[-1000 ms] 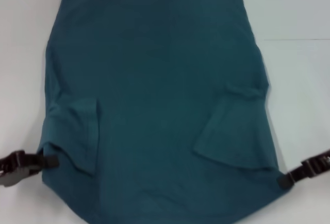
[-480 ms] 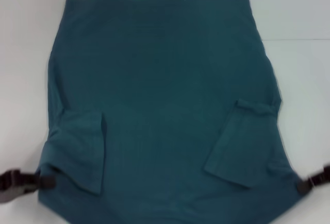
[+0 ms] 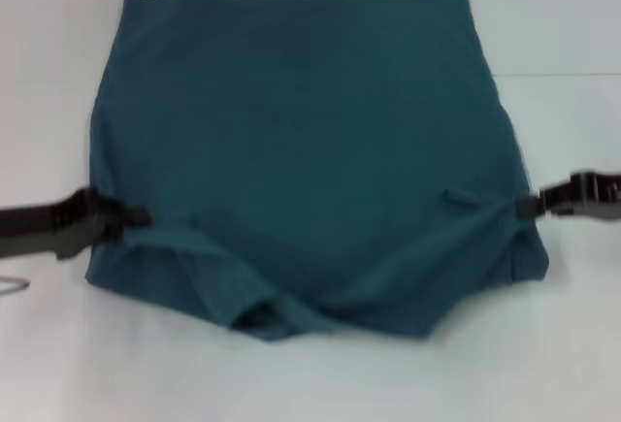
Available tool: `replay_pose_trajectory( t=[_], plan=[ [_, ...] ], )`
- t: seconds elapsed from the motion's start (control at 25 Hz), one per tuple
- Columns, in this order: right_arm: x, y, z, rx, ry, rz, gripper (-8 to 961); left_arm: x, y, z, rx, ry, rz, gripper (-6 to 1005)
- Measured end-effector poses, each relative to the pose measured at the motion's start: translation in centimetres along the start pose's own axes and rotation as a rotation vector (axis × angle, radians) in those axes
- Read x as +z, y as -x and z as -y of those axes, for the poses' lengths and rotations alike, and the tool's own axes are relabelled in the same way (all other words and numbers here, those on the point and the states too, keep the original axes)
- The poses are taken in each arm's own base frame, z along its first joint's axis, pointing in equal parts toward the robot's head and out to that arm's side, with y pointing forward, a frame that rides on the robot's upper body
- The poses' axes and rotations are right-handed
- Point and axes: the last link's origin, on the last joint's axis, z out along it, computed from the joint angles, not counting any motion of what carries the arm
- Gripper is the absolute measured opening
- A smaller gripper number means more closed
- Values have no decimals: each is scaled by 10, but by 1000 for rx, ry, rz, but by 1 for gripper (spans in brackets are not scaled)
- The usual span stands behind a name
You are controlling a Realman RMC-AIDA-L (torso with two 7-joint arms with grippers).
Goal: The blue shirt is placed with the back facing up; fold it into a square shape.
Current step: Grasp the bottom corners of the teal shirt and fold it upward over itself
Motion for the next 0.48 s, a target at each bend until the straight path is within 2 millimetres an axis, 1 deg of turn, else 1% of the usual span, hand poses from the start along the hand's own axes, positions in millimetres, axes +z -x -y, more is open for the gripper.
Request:
replay_pose_trajectory(
  t=[0.04,0.24,0.48],
  plan=[
    [0,0,0,0,0,0,58,0,0,0,0,0,0,23],
    [4,28,2,-1,-76,111,59,18,-26,-8,7,-55,-82,28],
    [19,59,0,-44,-183,224,59,48,-45,-15,14,-119,-178,35]
  ],
)
